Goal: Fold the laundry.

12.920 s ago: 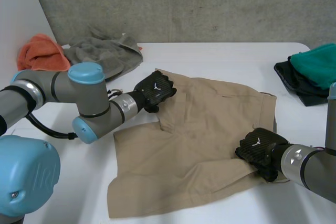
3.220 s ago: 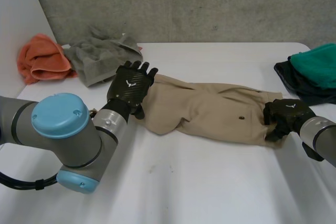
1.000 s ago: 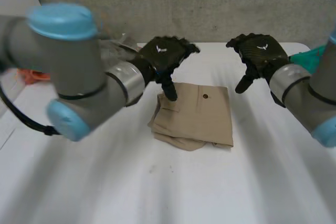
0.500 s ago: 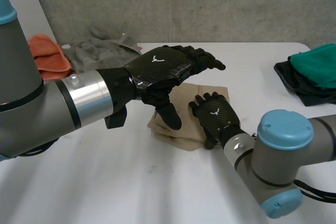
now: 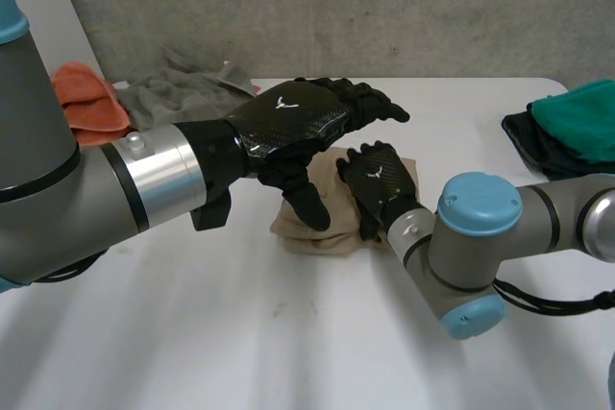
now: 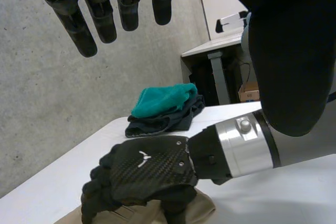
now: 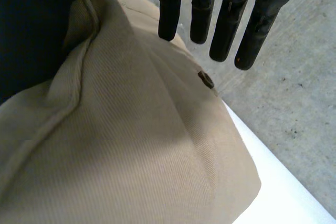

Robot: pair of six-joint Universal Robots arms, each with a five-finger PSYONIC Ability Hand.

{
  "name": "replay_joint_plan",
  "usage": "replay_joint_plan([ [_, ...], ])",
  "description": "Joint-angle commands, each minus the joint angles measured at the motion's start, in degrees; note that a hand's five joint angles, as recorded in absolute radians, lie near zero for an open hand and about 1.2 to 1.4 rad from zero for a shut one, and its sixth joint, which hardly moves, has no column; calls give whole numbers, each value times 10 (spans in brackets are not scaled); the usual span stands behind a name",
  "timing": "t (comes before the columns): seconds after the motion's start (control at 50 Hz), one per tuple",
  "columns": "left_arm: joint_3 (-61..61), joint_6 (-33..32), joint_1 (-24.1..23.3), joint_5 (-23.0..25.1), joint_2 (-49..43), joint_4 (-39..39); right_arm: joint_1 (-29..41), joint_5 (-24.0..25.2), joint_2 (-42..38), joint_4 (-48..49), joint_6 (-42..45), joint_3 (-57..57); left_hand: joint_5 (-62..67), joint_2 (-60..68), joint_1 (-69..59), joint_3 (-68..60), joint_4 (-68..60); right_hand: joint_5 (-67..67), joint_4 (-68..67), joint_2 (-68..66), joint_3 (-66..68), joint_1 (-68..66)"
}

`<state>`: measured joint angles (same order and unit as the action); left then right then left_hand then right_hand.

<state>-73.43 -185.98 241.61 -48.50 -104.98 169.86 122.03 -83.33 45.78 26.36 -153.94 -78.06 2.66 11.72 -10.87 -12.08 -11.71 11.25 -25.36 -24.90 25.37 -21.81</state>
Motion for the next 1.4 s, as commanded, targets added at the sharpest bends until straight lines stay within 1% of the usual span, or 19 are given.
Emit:
replay_joint_plan([
  [0.02,-7,-1,0,1,0,0,-1,9,-34,-28,0,52,-27,-17,9,21,17,198,-157,-161,156,-192],
  [0.04,-7,0,-1,1,0,1,-2,11,-41,-32,0,58,-27,-17,9,21,17,224,-183,-188,183,-219],
  [0.06,-7,-1,-1,1,0,1,-4,14,-51,-39,0,71,-27,-17,9,21,17,308,-267,-272,267,-302],
  [0.12,-7,-1,0,1,1,1,-5,18,-62,-49,0,87,-27,-17,9,21,17,414,-373,-378,373,-409],
  [0.14,-7,0,1,1,1,2,-7,19,-67,-53,0,95,-27,-17,9,21,17,540,-499,-503,499,-534],
  [0.16,-6,-1,1,0,1,3,-9,19,-67,-54,0,97,-27,-17,9,21,17,587,-546,-551,546,-581],
  [0.28,-7,0,9,-2,3,12,-35,19,-26,-57,-2,86,-27,-17,9,21,17,587,-546,-551,546,-582],
  [0.36,-7,0,13,-18,5,16,-70,24,17,-59,3,62,-27,-17,9,21,17,587,-546,-551,546,-582],
  [0.44,-7,6,21,-78,5,35,-103,35,43,-70,7,43,-27,-17,9,21,17,587,-546,-551,546,-582],
  [0.5,-12,4,20,-95,6,43,-127,69,51,-75,21,37,-27,-17,9,21,17,587,-546,-551,546,-582],
  [0.66,-15,5,18,-99,6,54,-193,174,54,-56,38,69,-27,-17,9,21,17,587,-546,-551,546,-582],
  [0.7,-15,5,18,-100,7,54,-210,200,53,-27,31,100,-27,-17,9,21,17,587,-546,-551,546,-582],
  [0.82,-15,5,19,-100,13,54,-270,233,53,79,-17,193,-27,-17,9,21,17,587,-546,-551,546,-582],
  [0.96,-15,5,20,-100,14,54,-351,266,20,113,-153,310,-27,-17,9,21,17,587,-546,-551,546,-582],
  [1.04,-15,5,20,-101,16,55,-397,321,-27,121,-195,366,-27,-17,9,21,17,587,-546,-551,546,-582],
  [1.12,-15,5,21,-101,17,55,-439,376,-58,152,-202,369,-27,-17,9,21,17,587,-546,-551,546,-582],
  [1.2,-16,4,20,-101,16,55,-477,408,-88,199,-229,368,-27,-17,9,21,17,587,-546,-551,546,-582],
  [1.28,-19,4,21,-102,17,55,-504,425,-130,237,-274,367,-27,-17,9,21,17,587,-546,-551,546,-582],
  [1.4,-22,4,21,-102,16,55,-545,453,-170,261,-287,349,-27,-17,9,21,17,587,-546,-551,546,-582],
])
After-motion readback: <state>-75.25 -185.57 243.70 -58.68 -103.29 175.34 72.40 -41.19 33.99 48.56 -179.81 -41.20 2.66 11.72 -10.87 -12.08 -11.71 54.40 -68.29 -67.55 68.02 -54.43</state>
